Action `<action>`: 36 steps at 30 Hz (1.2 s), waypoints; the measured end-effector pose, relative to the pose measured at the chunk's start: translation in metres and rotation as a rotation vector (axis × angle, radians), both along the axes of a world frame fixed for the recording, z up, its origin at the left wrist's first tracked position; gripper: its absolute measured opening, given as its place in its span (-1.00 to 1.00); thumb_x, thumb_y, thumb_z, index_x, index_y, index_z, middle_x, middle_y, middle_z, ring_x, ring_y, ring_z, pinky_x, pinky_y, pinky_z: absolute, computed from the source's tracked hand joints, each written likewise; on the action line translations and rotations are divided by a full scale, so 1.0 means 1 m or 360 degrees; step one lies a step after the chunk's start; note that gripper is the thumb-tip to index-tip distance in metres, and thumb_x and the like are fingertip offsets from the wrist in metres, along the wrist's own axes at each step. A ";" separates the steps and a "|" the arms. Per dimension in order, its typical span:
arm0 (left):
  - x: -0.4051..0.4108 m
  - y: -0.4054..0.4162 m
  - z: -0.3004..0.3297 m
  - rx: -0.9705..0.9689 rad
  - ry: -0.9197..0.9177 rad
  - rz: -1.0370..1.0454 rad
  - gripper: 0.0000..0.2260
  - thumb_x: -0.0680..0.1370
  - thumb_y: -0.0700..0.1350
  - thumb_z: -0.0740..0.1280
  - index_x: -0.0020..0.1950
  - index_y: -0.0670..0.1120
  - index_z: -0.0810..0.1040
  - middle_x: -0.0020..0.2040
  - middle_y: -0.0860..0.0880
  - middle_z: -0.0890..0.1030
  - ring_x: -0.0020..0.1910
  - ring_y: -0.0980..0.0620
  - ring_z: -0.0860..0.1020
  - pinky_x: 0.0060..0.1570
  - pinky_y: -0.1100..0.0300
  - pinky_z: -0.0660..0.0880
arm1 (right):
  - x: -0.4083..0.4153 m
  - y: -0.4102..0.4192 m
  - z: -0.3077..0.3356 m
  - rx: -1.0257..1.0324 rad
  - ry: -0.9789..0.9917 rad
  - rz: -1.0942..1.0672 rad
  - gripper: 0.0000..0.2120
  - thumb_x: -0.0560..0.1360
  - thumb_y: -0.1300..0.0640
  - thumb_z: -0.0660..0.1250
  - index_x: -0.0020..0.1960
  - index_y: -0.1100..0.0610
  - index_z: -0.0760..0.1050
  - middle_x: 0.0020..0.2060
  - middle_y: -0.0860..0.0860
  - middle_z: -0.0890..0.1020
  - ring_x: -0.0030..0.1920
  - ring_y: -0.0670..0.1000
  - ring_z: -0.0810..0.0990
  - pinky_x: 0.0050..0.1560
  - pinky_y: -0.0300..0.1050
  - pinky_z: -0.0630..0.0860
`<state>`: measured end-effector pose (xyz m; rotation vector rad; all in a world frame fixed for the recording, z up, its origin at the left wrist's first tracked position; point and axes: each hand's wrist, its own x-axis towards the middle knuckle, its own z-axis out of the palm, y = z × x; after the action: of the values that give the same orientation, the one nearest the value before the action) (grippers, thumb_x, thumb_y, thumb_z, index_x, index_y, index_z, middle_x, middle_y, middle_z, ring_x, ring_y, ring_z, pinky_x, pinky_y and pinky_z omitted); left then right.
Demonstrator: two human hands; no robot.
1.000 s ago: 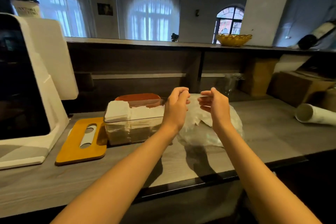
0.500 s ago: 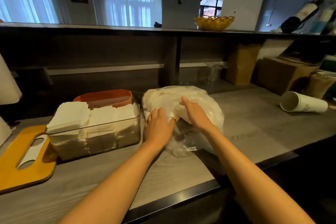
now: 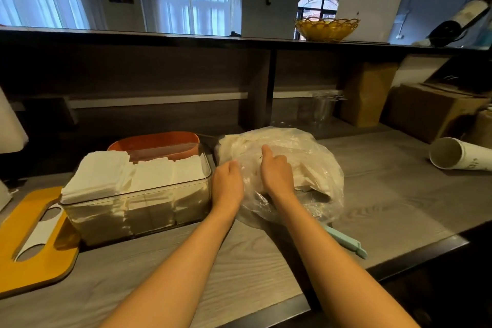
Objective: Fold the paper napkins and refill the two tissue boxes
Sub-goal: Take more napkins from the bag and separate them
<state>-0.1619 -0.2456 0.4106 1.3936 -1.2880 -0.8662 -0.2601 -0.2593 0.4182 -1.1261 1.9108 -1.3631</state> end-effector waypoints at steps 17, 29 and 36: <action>0.000 0.006 0.003 0.0041 0.0283 -0.0042 -0.69 0.70 -0.05 0.07 -0.21 0.08 0.42 -0.06 -0.12 0.60 0.05 -0.15 0.58 0.15 -0.08 0.50 | -0.009 0.002 -0.005 -0.0464 0.0385 0.0121 -0.52 0.61 -0.14 0.26 -0.42 0.05 0.33 -0.47 -0.05 0.44 -0.42 -0.05 0.40 -0.30 -0.10 0.32; 0.003 0.030 0.012 -0.0086 0.0573 -0.0207 -0.57 0.73 0.07 -0.04 0.58 0.00 0.27 0.58 -0.02 0.27 0.56 -0.01 0.21 0.51 0.13 0.06 | -0.005 0.048 0.070 -0.0835 0.0134 0.0200 -0.54 0.59 0.00 0.33 -0.42 0.14 0.37 -0.49 0.05 0.41 -0.43 -0.02 0.38 -0.38 -0.11 0.31; -0.001 0.036 0.011 -0.0322 0.0607 -0.0159 -0.58 0.63 0.28 0.01 0.40 0.18 0.37 0.46 0.06 0.41 0.49 0.04 0.33 0.51 0.30 0.09 | 0.017 0.055 0.100 -0.0981 -0.0737 0.0235 -0.70 0.62 -0.03 0.27 -0.17 0.14 0.53 -0.29 0.06 0.59 -0.27 0.00 0.63 -0.21 -0.07 0.61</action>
<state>-0.1631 -0.2092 0.4217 0.9566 -1.1204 -0.9853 -0.2431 -0.2038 0.5184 -1.0584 1.0854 -1.9848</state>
